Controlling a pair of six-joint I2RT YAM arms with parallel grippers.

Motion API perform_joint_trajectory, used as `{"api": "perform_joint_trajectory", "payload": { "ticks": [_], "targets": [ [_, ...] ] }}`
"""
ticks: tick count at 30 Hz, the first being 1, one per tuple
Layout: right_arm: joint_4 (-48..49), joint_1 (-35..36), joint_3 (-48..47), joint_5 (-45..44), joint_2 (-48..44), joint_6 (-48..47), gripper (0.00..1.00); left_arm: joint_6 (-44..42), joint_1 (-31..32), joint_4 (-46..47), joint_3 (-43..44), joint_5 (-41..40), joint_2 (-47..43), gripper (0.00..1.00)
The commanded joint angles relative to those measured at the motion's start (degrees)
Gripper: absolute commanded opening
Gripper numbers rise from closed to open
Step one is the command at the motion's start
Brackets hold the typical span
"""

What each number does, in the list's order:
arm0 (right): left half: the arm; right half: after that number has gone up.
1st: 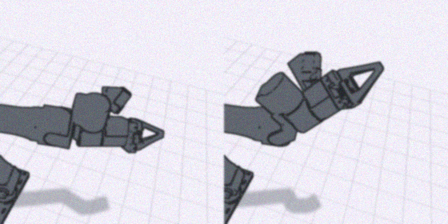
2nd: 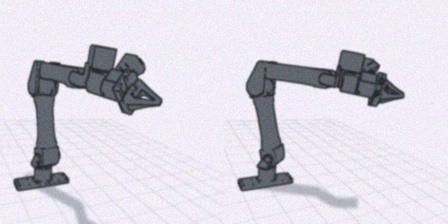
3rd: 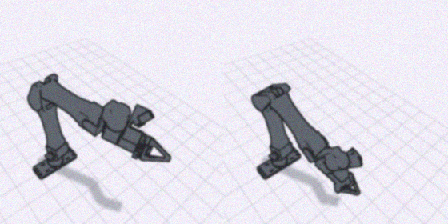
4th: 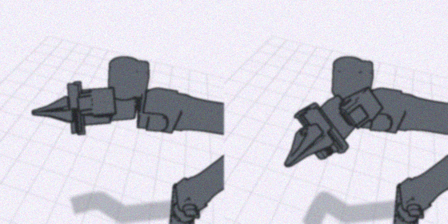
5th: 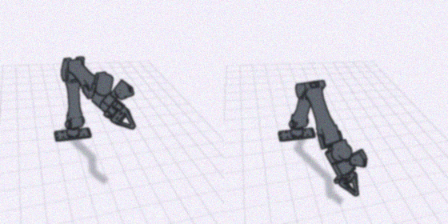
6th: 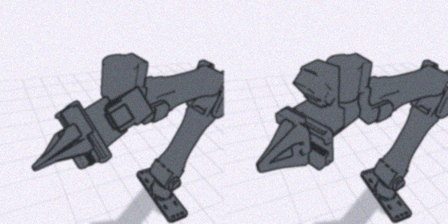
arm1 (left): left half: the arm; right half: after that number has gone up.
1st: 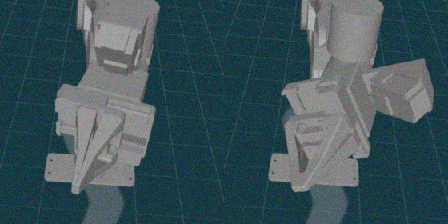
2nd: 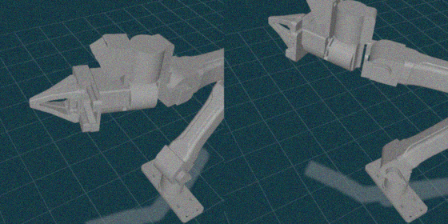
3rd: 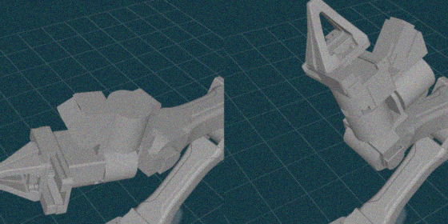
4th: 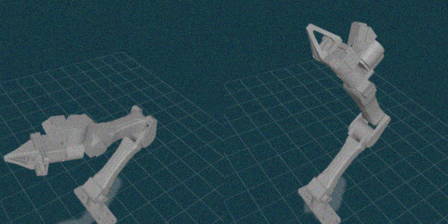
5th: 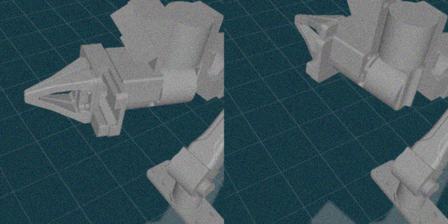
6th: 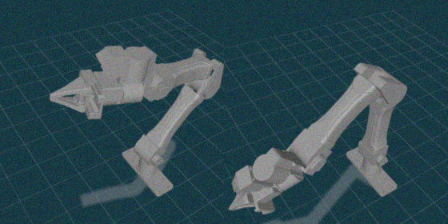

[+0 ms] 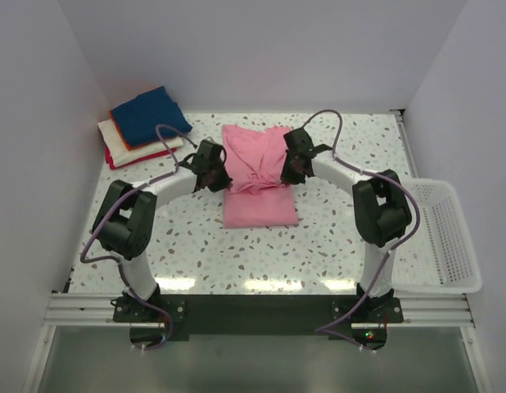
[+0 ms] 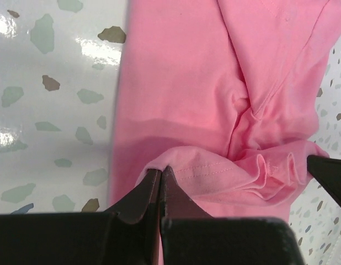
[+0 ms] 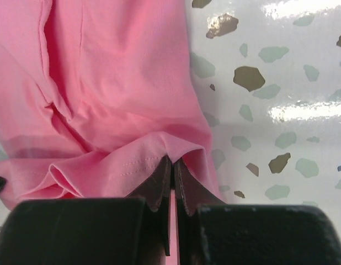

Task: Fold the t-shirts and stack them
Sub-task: Fold the tshirt

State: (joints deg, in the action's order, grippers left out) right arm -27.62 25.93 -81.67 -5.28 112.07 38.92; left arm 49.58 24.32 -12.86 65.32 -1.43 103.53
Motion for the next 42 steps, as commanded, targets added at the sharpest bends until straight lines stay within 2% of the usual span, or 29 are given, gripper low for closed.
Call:
{"api": "perform_joint_trajectory", "payload": {
  "ticks": [1, 4, 9, 10, 11, 12, 13, 15, 16, 17, 20, 22, 24, 28, 31, 34, 42],
  "targets": [
    [1.42, -0.71, -3.76, 0.36, 1.57, -1.04, 0.00, -2.47, -0.94, 3.37, 2.88, 1.17, 1.32, 0.00],
    [1.42, -1.15, -4.46, 0.79, 2.45, -1.21, 0.00, -2.74, -1.37, 3.81, 3.06, 1.08, 1.68, 0.00],
    [1.95, -2.64, -5.16, 2.02, 2.36, -1.74, 0.06, -4.23, -2.69, 5.91, 3.06, 3.28, 1.42, 0.02],
    [1.60, -3.25, -5.43, 2.20, 2.28, -1.83, 0.09, -4.93, -2.78, 6.27, 3.15, 3.28, 1.24, 0.06],
    [1.69, -3.52, -5.95, 2.81, 1.93, -2.26, 0.16, -5.46, -3.30, 7.14, 3.23, 3.97, 1.07, 0.16],
    [1.60, -3.87, -6.22, 2.90, 1.66, -2.35, 0.19, -5.72, -3.66, 7.58, 3.32, 4.33, 0.89, 0.20],
    [1.69, -4.31, -6.74, 3.08, 0.79, -2.61, 0.29, -6.33, -4.01, 8.02, 3.32, 5.20, 0.45, 0.29],
    [1.60, -4.49, -7.19, 2.99, -0.27, -3.76, 0.39, -6.95, -5.24, 7.94, 3.41, 5.82, -0.42, 0.42],
    [1.17, -4.49, -7.45, 2.82, -0.88, -4.20, 0.43, -7.56, -5.59, 8.20, 3.24, 6.78, -1.04, 0.55],
    [0.73, -4.49, -7.97, 2.90, -2.19, -5.07, 0.52, -7.83, -6.12, 8.64, 2.63, 7.31, -1.74, 0.59],
    [-0.69, -4.14, -6.41, 1.41, -4.92, -5.61, 0.52, -8.71, -5.95, 9.86, 0.00, 8.02, -5.78, 0.61],
    [0.62, -2.91, -3.77, 0.62, -8.35, -5.43, 0.48, -8.63, -5.34, 9.88, -0.98, 8.46, -8.25, 0.60],
    [1.51, -0.72, 0.09, -0.43, -10.72, -5.52, 0.45, -8.80, -3.49, 8.30, -1.42, 8.11, -9.04, 0.53],
    [1.95, 3.93, 2.04, -4.29, -10.57, -7.01, 0.41, -8.80, 0.38, 8.20, -2.39, 6.44, -8.96, 0.37],
    [0.55, 4.92, -0.06, -3.26, -6.97, -7.45, 0.36, -8.28, 1.52, 8.64, -1.16, 8.88, -5.19, 0.16],
    [0.54, 5.18, -2.26, -2.63, -4.59, -8.68, 0.35, -8.62, 2.14, 9.70, 0.77, 10.66, -0.97, 0.07],
    [-1.48, 3.61, -13.07, -5.09, 7.53, -12.28, 0.35, -10.12, -0.67, 11.98, 7.63, 13.21, 9.05, 0.03]
  ]
}}
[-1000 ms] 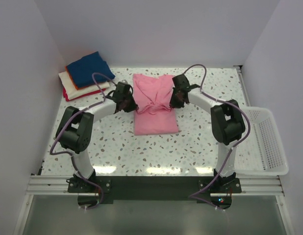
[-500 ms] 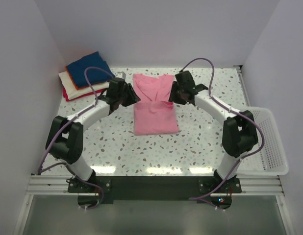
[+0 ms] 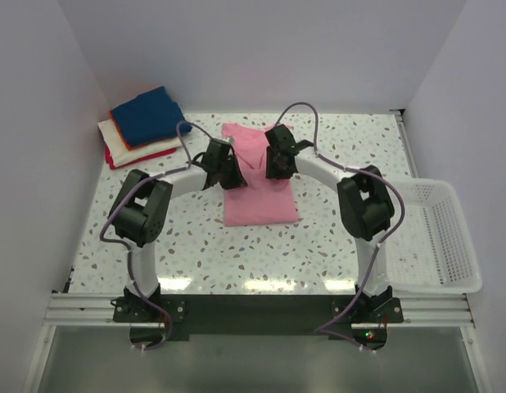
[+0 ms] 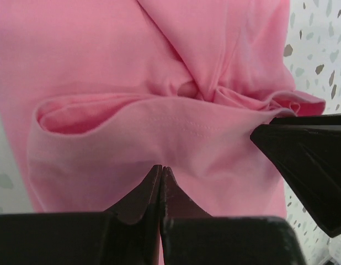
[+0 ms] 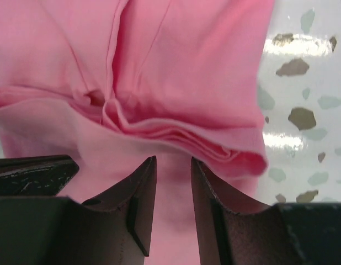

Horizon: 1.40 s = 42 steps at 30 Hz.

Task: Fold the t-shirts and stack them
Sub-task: Fold the tshirt

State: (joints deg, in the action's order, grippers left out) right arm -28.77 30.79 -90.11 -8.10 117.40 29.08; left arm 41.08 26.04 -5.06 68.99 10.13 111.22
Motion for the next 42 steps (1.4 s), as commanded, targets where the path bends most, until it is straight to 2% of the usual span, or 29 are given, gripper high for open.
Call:
{"api": "perform_joint_trajectory", "payload": {
  "ticks": [1, 9, 12, 18, 23, 26, 31, 35, 37, 42],
  "targets": [
    [-0.49, -1.69, -6.38, -2.10, 3.17, -2.36, 0.35, -1.44, -3.88, 4.18, 4.22, 1.82, 1.89, 0.02],
    [-3.12, -4.86, -12.81, -0.96, 11.96, -1.66, 0.35, -1.88, -7.06, 1.72, 5.19, 0.86, 6.38, 0.02],
    [-3.31, -5.21, -13.17, -1.13, 12.58, -1.75, 0.35, -1.79, -7.41, 1.81, 4.22, 0.95, 6.82, 0.01],
    [-0.24, -7.67, -10.88, 7.30, 9.87, -1.04, 0.36, -1.97, -8.11, 2.33, 2.64, 1.56, 5.50, 0.00],
    [2.05, -8.54, -7.20, 8.01, 1.45, -1.40, 0.38, -3.46, -8.64, 1.90, 3.60, 2.17, 1.38, 0.00],
    [2.50, -8.90, -5.17, 6.53, -3.04, -1.31, 0.39, -4.95, -8.64, 0.40, 5.36, 2.61, -1.25, 0.05],
    [1.45, -8.99, -2.27, 3.62, -7.45, -1.13, 0.39, -5.22, -6.80, 0.93, 4.93, 4.55, -4.95, 0.28],
    [0.21, -6.98, 2.73, 1.60, -10.79, -0.52, 0.39, -3.64, -2.94, 2.16, 2.30, 4.81, -7.15, 0.32],
    [0.39, -5.31, 6.33, -2.17, -12.55, -0.69, 0.39, -2.67, -0.12, 3.91, -0.24, 3.32, -8.03, 0.34],
    [2.23, -0.82, 12.31, -5.52, -11.77, -0.17, 0.39, -0.04, 3.48, 11.72, -5.00, 3.14, -7.33, 0.49]
  ]
}}
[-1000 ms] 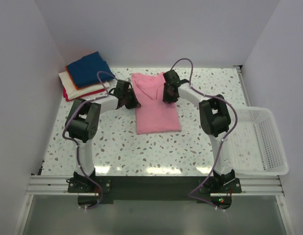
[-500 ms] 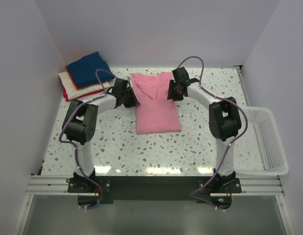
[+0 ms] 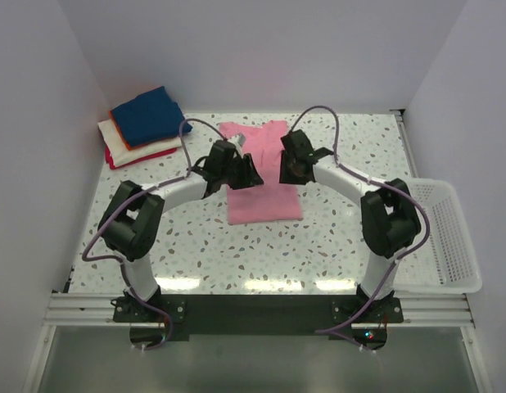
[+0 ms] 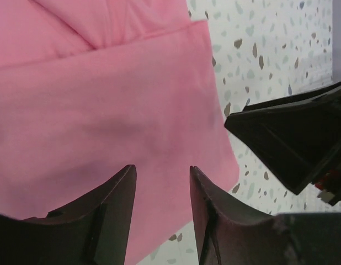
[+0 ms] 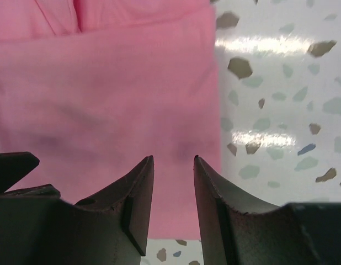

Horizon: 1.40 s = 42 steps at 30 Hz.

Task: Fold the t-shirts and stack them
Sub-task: Fold the tshirt

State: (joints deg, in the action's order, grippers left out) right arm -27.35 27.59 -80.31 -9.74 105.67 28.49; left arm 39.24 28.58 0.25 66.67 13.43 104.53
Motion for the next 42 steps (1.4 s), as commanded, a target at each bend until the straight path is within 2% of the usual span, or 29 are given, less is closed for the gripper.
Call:
{"api": "perform_joint_trajectory", "payload": {
  "ticks": [1, 5, 11, 17, 21, 27, 34, 36, 40, 42],
  "targets": [
    [0.72, 2.90, 2.97, -4.49, 0.85, 0.60, 0.39, 2.06, 1.65, 6.95, -4.17, -0.42, -0.04, 0.50],
    [0.81, 5.01, 5.77, -7.31, 2.52, 1.57, 0.40, 3.11, 3.24, 7.66, -7.60, -2.70, 1.55, 0.50],
    [1.43, 7.47, 10.70, -8.80, 3.32, 2.53, 0.49, 4.26, 5.96, 6.35, -13.06, -8.23, 1.12, 0.49],
    [1.07, 10.19, 16.67, -9.16, 1.21, 4.82, 0.49, 4.70, 9.47, 1.25, -16.57, -15.00, -1.34, 0.45],
    [1.43, 11.43, 22.55, -6.35, -2.04, 7.01, 0.49, 6.37, 12.37, 0.19, -21.92, -16.15, -4.33, 0.42],
    [0.99, 16.87, 30.90, -3.36, -10.47, 11.22, 0.49, 9.36, 18.08, -0.16, -29.22, -16.68, -10.04, 0.41],
    [0.81, 29.25, 39.96, 0.07, -22.51, 20.00, 0.49, 14.28, 24.68, -4.29, -37.57, -16.07, -21.97, 0.41],
    [-0.41, 30.50, 41.55, -0.36, -25.85, 21.34, 0.49, 15.60, 25.65, -6.13, -39.50, -16.07, -24.89, 0.41],
    [-6.82, 30.41, 39.28, -5.10, -32.70, 21.17, 0.54, 14.55, 25.74, -11.49, -38.64, -17.30, -32.88, 0.42],
    [-11.90, 30.24, 34.73, -8.26, -36.30, 20.38, 0.60, 13.32, 25.65, -15.34, -36.19, -18.43, -35.17, 0.44]
  ]
}}
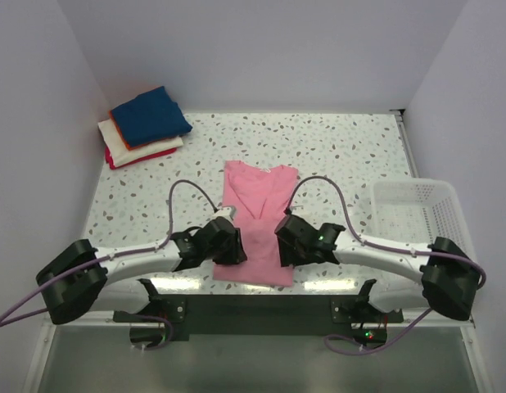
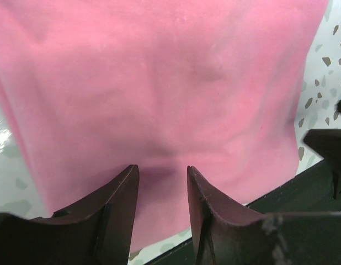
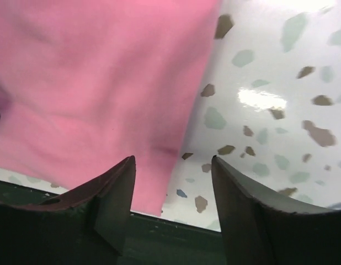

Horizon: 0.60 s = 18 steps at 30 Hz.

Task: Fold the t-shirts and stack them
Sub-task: Fold the tshirt

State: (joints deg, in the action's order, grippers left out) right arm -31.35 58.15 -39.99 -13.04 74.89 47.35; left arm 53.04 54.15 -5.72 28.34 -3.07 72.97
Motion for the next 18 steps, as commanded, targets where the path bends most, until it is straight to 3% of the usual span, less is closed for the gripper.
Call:
{"api": "perform_joint_trajectory", "payload": {
  "ticks": [1, 3, 4, 8, 10, 14, 18],
  "targets": [
    [-9.50, -1.19, -7.28, -8.55, -6.59, 0.30, 0.62, -0.74, 0.08, -10.45, 3.20, -2.37, -5.80, 0.45],
    [-12.32, -3.38, -11.93, -12.00, -8.44, -2.77, 0.69, -2.05, -0.62, -12.73, 6.36, -3.77, -7.75, 0.49],
    [-11.98, -8.44, -13.00, -11.66, -9.49, -4.45, 0.69, -3.54, -1.41, -13.00, 7.34, -3.87, -8.97, 0.50],
    [-4.18, -22.97, -18.79, -2.11, -7.49, -11.13, 0.67, -8.45, -11.92, -9.25, 12.86, 0.16, -8.38, 0.51],
    [-2.75, -27.19, -22.05, -0.77, -3.81, -12.72, 0.65, -10.05, -15.29, -7.21, 15.42, 2.72, -4.61, 0.53],
    [2.51, -31.69, -30.65, 3.89, 10.22, -14.13, 0.59, -14.35, -19.33, -6.94, 27.78, -0.35, 6.20, 0.67],
    [5.07, -34.77, -36.82, 7.67, 21.68, -14.83, 0.54, -15.59, -22.33, -7.20, 35.72, -1.33, 18.57, 0.68]
  ]
}}
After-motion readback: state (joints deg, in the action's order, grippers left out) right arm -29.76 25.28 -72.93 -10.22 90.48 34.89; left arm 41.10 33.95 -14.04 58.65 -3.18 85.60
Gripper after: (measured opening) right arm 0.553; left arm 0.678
